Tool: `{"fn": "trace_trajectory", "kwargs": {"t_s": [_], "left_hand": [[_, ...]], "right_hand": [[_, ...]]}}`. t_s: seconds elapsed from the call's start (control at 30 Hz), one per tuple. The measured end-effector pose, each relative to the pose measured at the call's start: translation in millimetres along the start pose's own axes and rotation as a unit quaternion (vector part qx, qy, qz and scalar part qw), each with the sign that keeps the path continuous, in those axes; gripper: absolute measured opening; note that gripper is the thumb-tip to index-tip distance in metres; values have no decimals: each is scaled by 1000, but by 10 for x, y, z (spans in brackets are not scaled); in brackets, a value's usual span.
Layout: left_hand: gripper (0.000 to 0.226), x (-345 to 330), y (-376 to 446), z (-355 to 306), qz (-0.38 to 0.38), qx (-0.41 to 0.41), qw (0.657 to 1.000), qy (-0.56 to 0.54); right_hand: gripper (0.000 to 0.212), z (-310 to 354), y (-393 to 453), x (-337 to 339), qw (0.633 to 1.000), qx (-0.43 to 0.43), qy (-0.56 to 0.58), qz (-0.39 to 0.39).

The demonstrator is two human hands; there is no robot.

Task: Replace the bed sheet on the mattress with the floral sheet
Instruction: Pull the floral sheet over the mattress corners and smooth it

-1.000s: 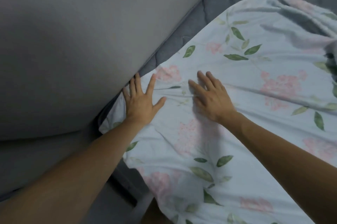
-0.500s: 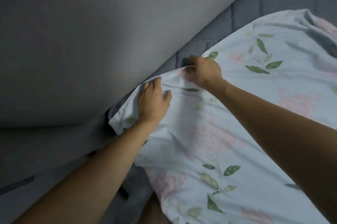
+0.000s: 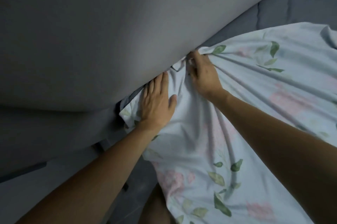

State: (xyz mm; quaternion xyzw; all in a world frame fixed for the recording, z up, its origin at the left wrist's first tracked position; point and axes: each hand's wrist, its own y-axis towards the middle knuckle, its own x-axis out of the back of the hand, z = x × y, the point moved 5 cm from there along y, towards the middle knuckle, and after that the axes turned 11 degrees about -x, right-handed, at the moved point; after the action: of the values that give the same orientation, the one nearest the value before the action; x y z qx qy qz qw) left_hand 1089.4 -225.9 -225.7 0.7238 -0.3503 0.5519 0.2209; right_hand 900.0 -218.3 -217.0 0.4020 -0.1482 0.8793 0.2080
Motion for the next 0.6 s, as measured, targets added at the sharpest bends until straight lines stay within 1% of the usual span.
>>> {"fn": "trace_trajectory", "kwargs": {"t_s": [0.07,0.13,0.17,0.27,0.33,0.43,0.53,0.6], "left_hand": [[72,91,-161,-63,-1,-30,999,11],[65,150,-375,-30,8,-24,999,20],[62,174,-486,33,5,-2,1000,22],[53,250,-770,269,-13,79,996,38],[48,275,-919,428,-32,123,991,38],[39,320,-1044,610,-78,182,980,-3],[36,337,-1097,635,-109,203,972,-35],[30,319,-1154,644,-140,235,959,-81]], "right_hand": [[50,21,-171,-116,995,43,-85,11],[58,112,-341,-210,990,43,-127,38],[56,195,-433,-260,988,58,-131,54],[44,504,-709,-433,972,153,-134,115],[46,653,-812,-556,958,188,-151,155],[41,768,-806,-665,941,197,-205,184],[50,851,-730,-661,920,197,-251,227],[52,908,-697,-657,909,202,-276,240]]}}
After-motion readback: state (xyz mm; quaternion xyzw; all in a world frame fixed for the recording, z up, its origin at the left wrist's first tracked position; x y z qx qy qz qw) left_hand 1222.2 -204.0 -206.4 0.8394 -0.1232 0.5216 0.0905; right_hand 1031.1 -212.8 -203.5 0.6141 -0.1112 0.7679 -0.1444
